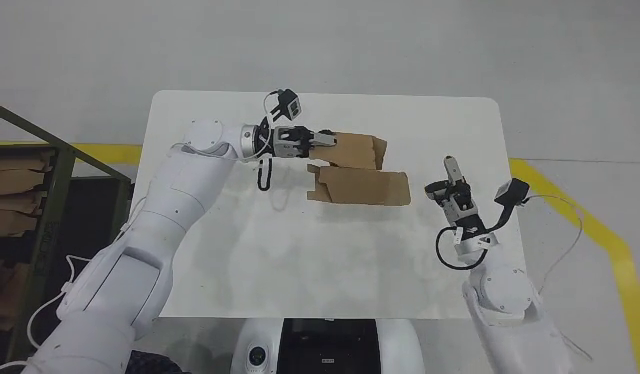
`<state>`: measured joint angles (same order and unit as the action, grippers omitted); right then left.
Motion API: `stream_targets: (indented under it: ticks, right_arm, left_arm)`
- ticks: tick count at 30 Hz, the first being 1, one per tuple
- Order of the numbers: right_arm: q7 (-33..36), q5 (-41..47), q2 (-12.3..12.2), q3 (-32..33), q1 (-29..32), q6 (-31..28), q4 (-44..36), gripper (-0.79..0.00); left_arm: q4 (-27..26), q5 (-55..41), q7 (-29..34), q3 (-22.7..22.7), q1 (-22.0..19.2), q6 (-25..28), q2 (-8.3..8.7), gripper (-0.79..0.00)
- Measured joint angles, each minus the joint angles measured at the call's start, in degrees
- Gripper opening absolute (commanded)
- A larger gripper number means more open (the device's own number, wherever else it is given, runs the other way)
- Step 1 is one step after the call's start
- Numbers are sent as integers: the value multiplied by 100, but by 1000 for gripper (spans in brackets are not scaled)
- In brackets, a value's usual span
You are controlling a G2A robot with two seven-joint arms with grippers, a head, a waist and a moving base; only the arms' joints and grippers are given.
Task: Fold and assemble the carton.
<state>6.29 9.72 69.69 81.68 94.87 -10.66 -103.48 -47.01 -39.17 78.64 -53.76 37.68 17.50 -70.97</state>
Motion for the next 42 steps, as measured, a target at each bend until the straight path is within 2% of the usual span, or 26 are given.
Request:
stream_targets:
  ticks: [4, 8, 16, 21, 26, 35, 42]
  right_arm:
    - [465, 112, -34, 203, -78, -33, 25, 0]
    - [1497, 358, -87, 286, -205, -156, 82, 0]
    - [3364, 702, -193, 386, -393, -465, 229, 0]
    - [4219, 1174, -236, 408, -422, -600, 260, 0]
    - [4710, 1590, -258, 376, -545, -682, 374, -49]
    - [5187, 1882, -289, 292, -934, -733, 690, -111]
    - [5312, 1838, -294, 80, -1167, -655, 861, -194]
  left_arm:
    - [61, -10, 265, -9, -36, 143, -11, -785]
    - [78, 5, 489, 20, -65, 338, -35, -785]
    - [-398, 371, 255, 133, 69, 562, 9, -785]
    - [-669, 337, 262, 200, 190, 554, 78, -785]
    - [-802, 175, 390, 307, 229, 429, 136, -785]
    - [-828, -12, 518, 448, 223, 299, 218, -785]
    - [-854, -203, 546, 529, 216, 272, 233, -785]
